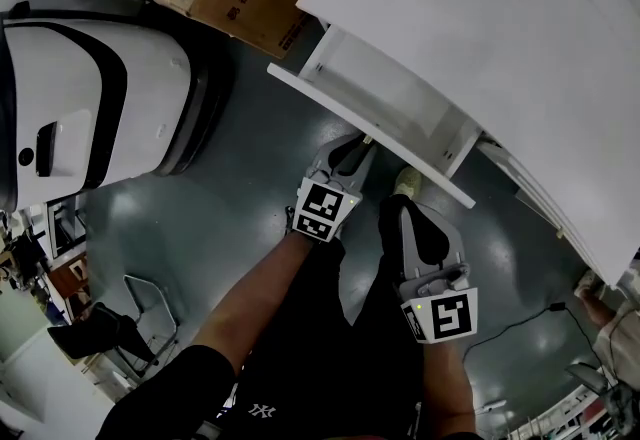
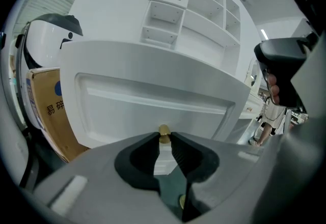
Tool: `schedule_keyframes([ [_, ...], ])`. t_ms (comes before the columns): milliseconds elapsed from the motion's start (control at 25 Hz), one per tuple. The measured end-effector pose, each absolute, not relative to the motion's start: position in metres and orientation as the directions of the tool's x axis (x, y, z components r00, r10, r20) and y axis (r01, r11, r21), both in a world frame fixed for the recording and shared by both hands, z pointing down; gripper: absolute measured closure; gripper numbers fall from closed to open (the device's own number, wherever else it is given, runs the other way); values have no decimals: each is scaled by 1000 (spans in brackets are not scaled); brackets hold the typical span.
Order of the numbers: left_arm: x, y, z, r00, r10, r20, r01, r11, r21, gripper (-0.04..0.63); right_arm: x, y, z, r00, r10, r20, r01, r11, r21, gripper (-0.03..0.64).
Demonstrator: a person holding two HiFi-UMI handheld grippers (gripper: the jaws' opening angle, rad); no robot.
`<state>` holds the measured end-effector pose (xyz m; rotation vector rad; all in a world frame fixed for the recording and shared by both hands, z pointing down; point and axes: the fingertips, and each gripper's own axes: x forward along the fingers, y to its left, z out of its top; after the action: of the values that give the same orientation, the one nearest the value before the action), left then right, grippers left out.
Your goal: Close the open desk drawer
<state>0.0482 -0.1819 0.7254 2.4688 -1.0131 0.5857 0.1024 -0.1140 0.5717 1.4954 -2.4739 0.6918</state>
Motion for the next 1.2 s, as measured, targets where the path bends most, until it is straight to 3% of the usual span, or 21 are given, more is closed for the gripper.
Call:
schedule_keyframes([
  [1200, 90, -242, 725, 687, -573, 448, -706, -672, 224, 520, 131, -157, 588, -439, -827, 351, -894, 363, -263, 594],
])
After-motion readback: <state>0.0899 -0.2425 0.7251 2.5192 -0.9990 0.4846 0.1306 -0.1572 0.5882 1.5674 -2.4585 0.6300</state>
